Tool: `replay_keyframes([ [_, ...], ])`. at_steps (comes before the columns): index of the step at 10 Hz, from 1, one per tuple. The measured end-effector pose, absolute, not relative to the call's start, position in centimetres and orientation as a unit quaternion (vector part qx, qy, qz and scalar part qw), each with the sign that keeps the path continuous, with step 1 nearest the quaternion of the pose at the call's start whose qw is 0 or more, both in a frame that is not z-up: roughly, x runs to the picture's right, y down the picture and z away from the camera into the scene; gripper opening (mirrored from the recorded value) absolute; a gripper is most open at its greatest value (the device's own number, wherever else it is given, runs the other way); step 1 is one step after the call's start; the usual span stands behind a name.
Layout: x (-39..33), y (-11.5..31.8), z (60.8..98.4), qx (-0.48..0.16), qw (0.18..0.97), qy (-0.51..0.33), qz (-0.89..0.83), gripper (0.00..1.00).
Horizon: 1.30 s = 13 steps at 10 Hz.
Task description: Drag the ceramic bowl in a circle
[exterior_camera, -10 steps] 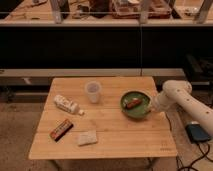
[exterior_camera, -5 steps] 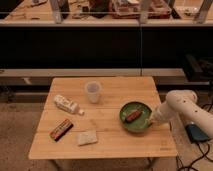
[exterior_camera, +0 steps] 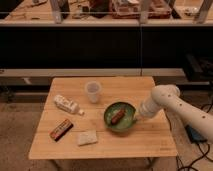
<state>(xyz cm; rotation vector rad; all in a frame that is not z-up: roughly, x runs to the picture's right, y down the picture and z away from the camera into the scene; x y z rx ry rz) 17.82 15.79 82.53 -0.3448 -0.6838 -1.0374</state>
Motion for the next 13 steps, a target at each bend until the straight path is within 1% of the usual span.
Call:
replay_keyframes([
  [2, 16.7, 13.9, 84.3, -0.161, 0.804, -0.329, -0.468, 0.0],
  [4, 17.4, 12.3, 86.8, -0.173, 0.818, -0.322, -0.444, 0.0],
  [7, 22.2, 9.9, 90.5, -0.188, 0.857, -0.284, -0.388, 0.0],
  [9, 26.7, 9.3, 91.0, -0.193, 0.879, -0.253, -0.356, 0.0],
  [11, 30.1, 10.4, 90.3, -0.202, 0.887, -0.233, -0.345, 0.0],
  [13, 32.7, 13.8, 87.7, -0.222, 0.881, -0.231, -0.348, 0.0],
])
